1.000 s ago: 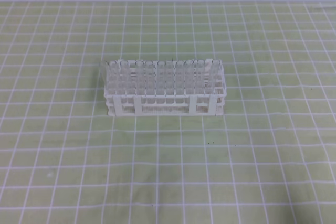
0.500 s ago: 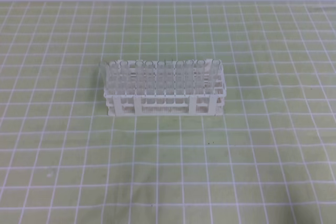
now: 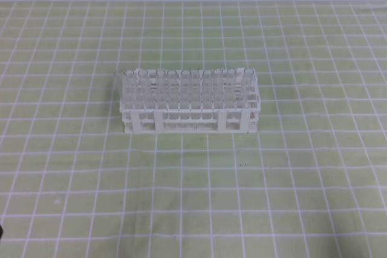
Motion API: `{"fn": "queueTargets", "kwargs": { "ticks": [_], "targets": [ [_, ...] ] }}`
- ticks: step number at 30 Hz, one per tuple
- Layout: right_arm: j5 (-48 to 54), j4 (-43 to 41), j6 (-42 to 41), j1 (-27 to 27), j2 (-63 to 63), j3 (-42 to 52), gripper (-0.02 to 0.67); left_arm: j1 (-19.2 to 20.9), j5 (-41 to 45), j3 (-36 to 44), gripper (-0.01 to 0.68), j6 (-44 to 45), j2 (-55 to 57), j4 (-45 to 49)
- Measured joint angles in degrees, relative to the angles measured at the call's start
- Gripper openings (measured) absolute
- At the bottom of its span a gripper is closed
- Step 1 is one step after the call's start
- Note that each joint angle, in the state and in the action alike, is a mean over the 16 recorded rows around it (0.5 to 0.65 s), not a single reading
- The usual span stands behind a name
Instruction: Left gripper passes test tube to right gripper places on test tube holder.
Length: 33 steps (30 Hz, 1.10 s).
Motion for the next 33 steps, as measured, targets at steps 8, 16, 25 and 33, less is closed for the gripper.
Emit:
{"fn": "queueTargets", "kwargs": {
  "ticks": [8, 16, 25, 33],
  "targets": [
    [0.0, 0.0, 0.0, 0.0, 0.04, 0.0, -0.002, 0.0, 2.04, -0.07, 0.0, -0.04, -0.08, 0.77],
    [0.0, 0.0, 0.0, 0.0, 0.05, 0.0, -0.002, 0.0, 2.27, 0.01, 0.0, -0.05, -0.3, 0.84],
    [0.0, 0.0, 0.0, 0.0, 0.05, 0.0, -0.002, 0.0, 2.22, 0.08, 0.0, -0.05, -0.19, 0.9],
    [0.0, 0.0, 0.0, 0.0, 0.06, 0.0, -0.002, 0.0, 2.22, 0.15, 0.0, -0.05, -0.3, 0.92]
  ]
}}
